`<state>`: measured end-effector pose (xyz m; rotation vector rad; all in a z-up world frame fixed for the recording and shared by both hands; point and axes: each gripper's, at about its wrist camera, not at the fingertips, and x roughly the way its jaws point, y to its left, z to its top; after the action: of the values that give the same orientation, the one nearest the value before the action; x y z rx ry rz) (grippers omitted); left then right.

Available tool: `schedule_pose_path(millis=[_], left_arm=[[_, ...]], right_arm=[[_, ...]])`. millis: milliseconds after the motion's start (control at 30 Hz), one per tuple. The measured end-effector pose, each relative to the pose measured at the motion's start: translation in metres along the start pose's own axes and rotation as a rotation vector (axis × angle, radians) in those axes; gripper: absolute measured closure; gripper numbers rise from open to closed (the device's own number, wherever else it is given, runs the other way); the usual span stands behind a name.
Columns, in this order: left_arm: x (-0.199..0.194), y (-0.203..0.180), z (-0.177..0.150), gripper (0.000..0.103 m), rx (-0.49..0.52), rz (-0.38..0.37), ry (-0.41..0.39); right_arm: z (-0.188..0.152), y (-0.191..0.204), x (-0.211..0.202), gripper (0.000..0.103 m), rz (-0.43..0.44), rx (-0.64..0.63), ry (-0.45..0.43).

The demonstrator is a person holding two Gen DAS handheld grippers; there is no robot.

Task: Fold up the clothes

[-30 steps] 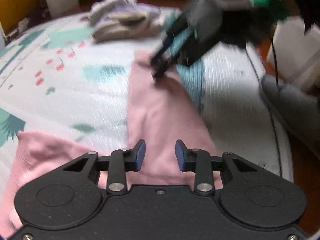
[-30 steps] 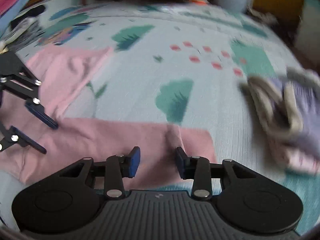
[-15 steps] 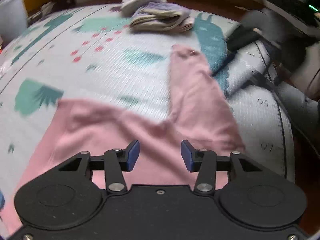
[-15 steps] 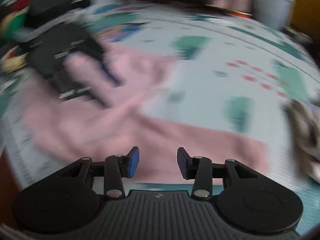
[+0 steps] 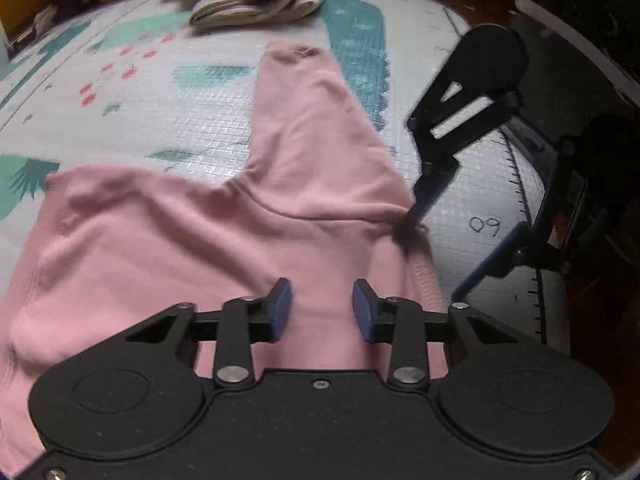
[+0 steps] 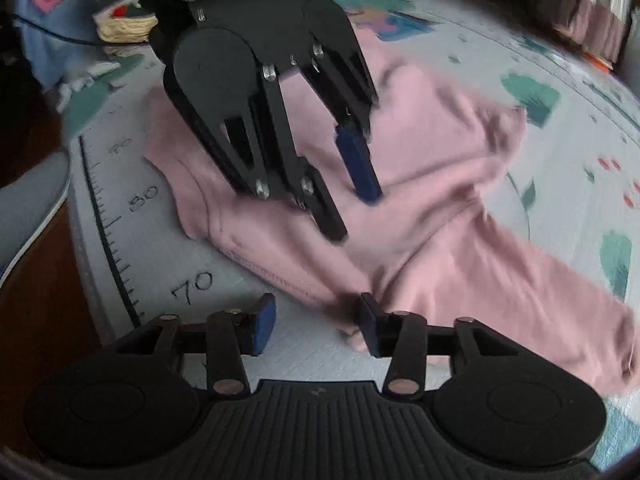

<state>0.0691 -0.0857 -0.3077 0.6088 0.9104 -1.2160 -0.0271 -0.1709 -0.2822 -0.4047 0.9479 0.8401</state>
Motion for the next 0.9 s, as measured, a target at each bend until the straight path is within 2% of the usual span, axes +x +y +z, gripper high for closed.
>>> schedule_pose_path(millis=[67, 133, 300, 400, 467, 600, 767, 900], left_arm=[[0.0, 0.0, 0.0, 0.069, 0.0, -0.004, 0.007], [-0.009, 0.013, 0.002, 0.069, -0.041, 0.006, -0.02], [-0.024, 0.055, -0.003, 0.069, -0.229, 0.067, -0.045], [-0.028, 0.08, -0.006, 0.069, -0.396, 0.07, -0.063], [-0.031, 0.09, -0.008, 0.069, -0.475, 0.066, -0.072], [-0.038, 0.095, -0.012, 0.069, -0.555, 0.055, -0.082], [-0.037, 0.101, -0.006, 0.069, -0.584, 0.055, -0.097], [-0.033, 0.111, 0.005, 0.069, -0.614, 0.069, -0.115]], right_arm=[[0.004, -0.002, -0.004, 0.054, 0.016, 0.029, -0.002], [0.007, -0.011, -0.011, 0.054, 0.067, 0.128, -0.002], [-0.008, -0.051, -0.017, 0.054, 0.245, 0.575, 0.039], [-0.029, -0.071, -0.014, 0.054, 0.299, 0.826, 0.044], [-0.04, -0.08, -0.013, 0.054, 0.302, 0.946, 0.026], [-0.054, -0.083, -0.009, 0.053, 0.284, 1.071, -0.011], [-0.068, -0.085, 0.001, 0.054, 0.292, 1.227, -0.064], [-0.076, -0.09, 0.005, 0.066, 0.287, 1.335, -0.089]])
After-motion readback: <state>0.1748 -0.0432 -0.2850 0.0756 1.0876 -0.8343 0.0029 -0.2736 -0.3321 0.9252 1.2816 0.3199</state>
